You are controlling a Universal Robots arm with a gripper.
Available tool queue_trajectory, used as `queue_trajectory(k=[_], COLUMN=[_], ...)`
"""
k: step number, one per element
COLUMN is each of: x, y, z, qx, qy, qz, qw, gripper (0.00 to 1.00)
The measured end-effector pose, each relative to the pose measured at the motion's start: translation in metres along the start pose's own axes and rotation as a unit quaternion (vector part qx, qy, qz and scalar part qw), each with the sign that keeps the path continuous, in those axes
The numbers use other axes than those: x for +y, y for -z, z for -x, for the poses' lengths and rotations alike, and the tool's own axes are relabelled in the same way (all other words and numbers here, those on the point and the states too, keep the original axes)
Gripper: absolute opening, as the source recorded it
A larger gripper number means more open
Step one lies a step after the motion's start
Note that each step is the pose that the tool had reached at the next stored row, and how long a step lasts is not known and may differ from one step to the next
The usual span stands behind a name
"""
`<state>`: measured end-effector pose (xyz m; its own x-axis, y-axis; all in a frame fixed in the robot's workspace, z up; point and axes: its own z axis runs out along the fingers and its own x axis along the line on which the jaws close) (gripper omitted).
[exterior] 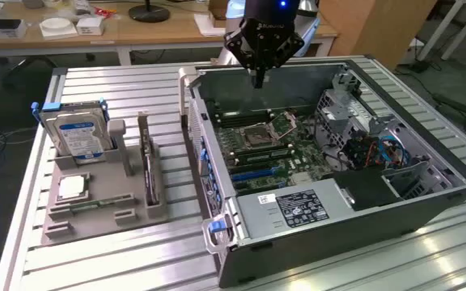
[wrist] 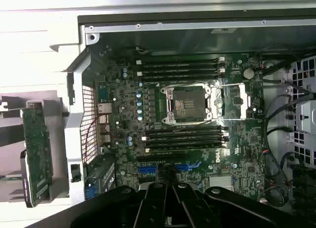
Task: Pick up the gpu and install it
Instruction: 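Reach for the gpu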
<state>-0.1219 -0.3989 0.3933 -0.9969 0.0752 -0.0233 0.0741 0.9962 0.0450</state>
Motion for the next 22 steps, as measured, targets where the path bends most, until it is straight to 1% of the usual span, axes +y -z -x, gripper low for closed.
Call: queue_trajectory(k=[6,8,10,15,22], x=[0.0000,-0.0001,-0.0008,-0.0014,-0.0030], y=[0.0000,-0.0001,0.0002,0.0004,0.0010], z=[0.000,-0.002,-0.007,-0.016,-0.037], qx=[0.0000,-0.0001,-0.0001,0.0000,0.0000], qy=[0.000,0.000,0.000,0.000,0.000], qz=[0.0000,0.0001,0.0000,0.0000,0.0000], qw=[1.0000,1.0000,1.0000,1.0000,1.0000], gripper=[0.10,0.10,0.10,0.10,0.10])
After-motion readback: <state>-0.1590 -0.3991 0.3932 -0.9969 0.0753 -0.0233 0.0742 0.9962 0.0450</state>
